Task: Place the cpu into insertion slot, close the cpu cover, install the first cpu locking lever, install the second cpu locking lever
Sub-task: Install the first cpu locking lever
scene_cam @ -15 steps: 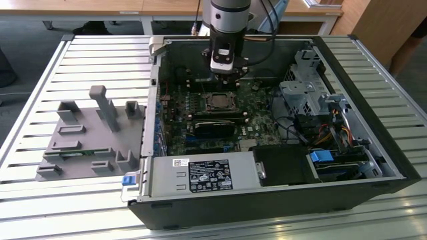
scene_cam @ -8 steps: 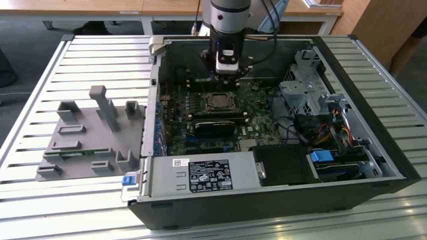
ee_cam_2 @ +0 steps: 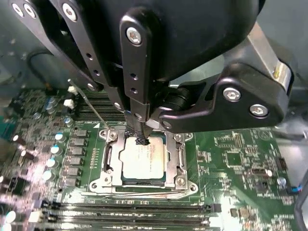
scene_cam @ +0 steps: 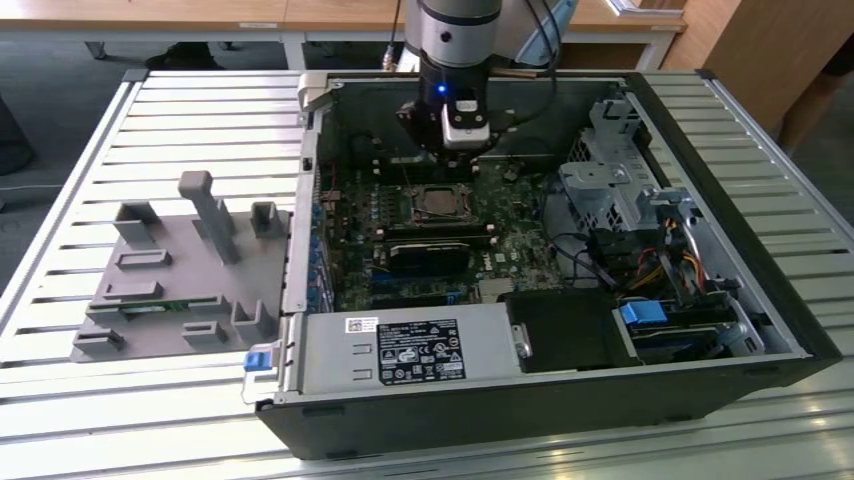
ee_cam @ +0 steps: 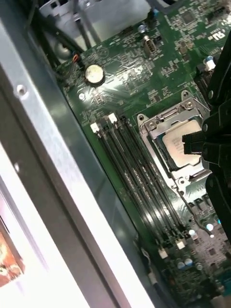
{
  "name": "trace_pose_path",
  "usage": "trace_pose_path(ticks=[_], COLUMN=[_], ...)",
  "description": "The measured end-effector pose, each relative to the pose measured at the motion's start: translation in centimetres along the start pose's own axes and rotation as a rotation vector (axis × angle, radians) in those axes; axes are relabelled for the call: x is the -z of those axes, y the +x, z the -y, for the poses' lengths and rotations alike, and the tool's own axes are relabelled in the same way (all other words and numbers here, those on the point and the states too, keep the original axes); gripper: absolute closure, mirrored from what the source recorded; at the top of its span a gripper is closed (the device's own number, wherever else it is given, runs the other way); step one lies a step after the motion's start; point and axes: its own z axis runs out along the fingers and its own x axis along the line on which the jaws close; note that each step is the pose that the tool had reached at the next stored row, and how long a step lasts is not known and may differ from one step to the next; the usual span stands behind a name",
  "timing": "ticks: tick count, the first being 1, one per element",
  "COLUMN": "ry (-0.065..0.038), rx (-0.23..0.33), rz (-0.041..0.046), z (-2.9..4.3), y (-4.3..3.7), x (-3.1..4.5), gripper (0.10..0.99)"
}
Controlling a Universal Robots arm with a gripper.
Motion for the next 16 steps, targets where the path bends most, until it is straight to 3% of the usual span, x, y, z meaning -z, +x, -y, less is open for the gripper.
trace_pose_path(ticks=[16], ry=[0.0], rx=[0.29], rz=[-0.0072], z=[0.0], y=[0.0], x=[-0.05], gripper=[0.98])
